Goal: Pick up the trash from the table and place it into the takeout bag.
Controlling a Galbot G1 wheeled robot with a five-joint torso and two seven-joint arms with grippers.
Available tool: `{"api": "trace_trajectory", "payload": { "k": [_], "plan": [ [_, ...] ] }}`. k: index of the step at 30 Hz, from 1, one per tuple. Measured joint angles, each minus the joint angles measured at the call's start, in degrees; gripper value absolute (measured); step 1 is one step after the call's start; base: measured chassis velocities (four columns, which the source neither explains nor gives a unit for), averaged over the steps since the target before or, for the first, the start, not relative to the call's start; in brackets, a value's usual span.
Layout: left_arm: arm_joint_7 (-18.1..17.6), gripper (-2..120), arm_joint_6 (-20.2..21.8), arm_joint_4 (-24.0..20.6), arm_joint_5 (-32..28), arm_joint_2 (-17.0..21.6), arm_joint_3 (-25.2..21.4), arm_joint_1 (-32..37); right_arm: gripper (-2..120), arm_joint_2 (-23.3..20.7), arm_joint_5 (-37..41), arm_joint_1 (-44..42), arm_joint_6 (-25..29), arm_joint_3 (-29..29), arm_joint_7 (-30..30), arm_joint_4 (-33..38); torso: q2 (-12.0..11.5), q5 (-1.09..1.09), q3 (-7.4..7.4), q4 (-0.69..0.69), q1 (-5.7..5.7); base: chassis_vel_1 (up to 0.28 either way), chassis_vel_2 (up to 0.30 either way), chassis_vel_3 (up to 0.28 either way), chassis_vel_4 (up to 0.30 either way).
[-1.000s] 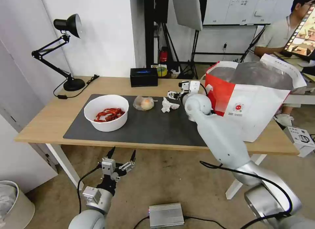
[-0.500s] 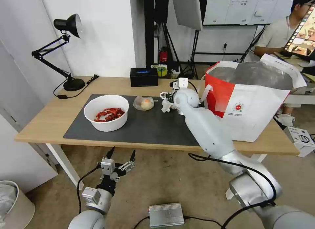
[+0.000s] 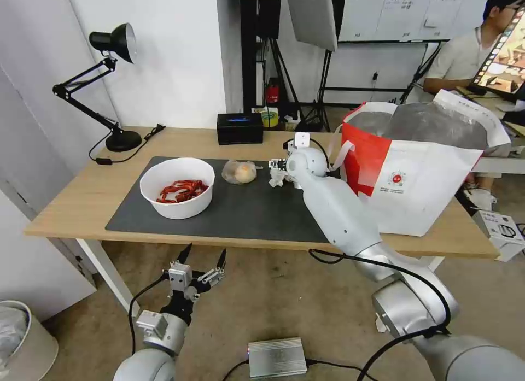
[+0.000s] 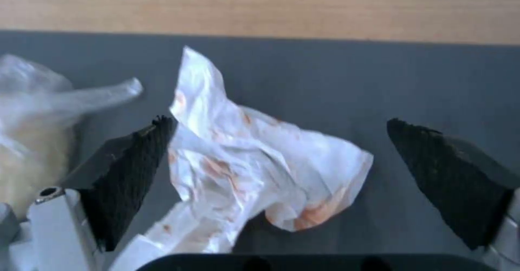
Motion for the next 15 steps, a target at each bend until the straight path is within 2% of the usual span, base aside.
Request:
{"api": "trace_trajectory", "payload": {
  "k": [15],
  "plan": [
    [0.3,100,-0.5,0.5,-0.1,-0.2,0.1,-0.1,100,1.7,-4.3,-0.6,2.3,0.9,-1.8,-3.2,0.0,0.00,0.00,0.00,0.00,0.000,0.000,0.000,0.000]
  ]
}}
